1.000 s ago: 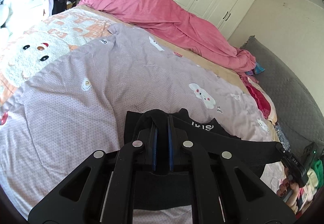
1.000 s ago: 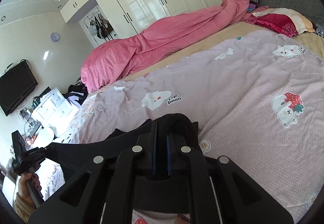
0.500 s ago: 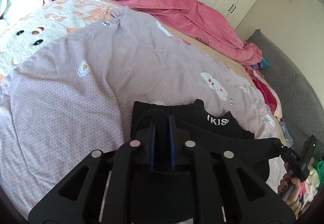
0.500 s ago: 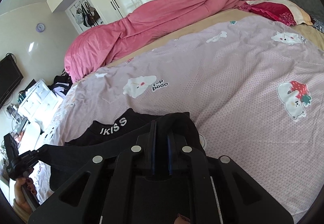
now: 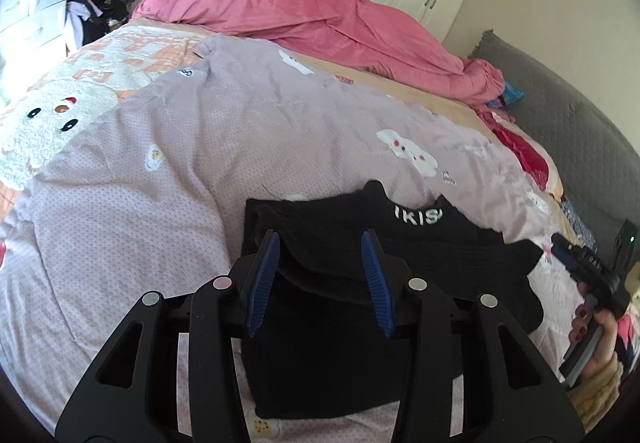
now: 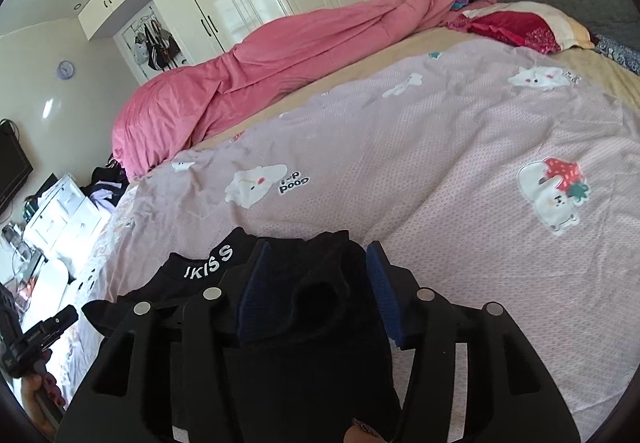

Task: Fold small clothes
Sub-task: 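Lift the hem with both grippers and fold it over toward the collar, then lay the hem down near the collar and open both grippers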

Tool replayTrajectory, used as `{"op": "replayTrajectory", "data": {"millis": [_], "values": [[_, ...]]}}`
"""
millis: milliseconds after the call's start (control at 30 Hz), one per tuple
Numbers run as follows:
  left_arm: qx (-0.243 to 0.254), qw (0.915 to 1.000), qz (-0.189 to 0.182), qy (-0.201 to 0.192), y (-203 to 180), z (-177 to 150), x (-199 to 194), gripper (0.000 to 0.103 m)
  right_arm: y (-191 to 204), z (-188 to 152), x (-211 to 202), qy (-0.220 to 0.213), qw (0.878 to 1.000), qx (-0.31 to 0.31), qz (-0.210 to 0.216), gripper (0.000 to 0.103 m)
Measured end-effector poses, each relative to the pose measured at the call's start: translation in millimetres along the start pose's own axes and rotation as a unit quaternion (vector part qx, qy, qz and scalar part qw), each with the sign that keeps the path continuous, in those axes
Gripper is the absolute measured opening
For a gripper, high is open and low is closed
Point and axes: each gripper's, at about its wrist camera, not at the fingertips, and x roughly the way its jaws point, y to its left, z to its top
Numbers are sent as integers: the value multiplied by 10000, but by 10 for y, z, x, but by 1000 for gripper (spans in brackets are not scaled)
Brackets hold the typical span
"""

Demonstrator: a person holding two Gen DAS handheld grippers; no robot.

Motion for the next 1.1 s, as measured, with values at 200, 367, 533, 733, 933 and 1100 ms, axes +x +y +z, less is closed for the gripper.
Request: {"op": "replayTrajectory", "data": {"millis": [200, 367, 533, 733, 933, 1100], "values": [[321, 9989, 117, 313, -116, -198, 80, 34, 66, -194, -240, 140, 9991, -397, 83, 46], [646, 9962, 155, 569, -238, -342, 133, 34, 269, -473, -284, 430, 9934, -1067, -14, 25], [883, 9925, 331, 778, -306, -467, 240, 34, 435, -722, -175, 703, 9862, -1490, -144, 23], [1201, 9864, 728, 849, -325, -537, 403, 34, 425, -798, 135, 979, 9795, -1658, -595, 22], [1231, 9857, 862, 767, -273, -482, 483, 34, 354, -734, 420, 1050, 9788, -1603, -725, 19], [1183, 9860, 894, 761, -245, -416, 581, 34, 386, -619, 536, 986, 9788, -1641, -724, 19]]}}
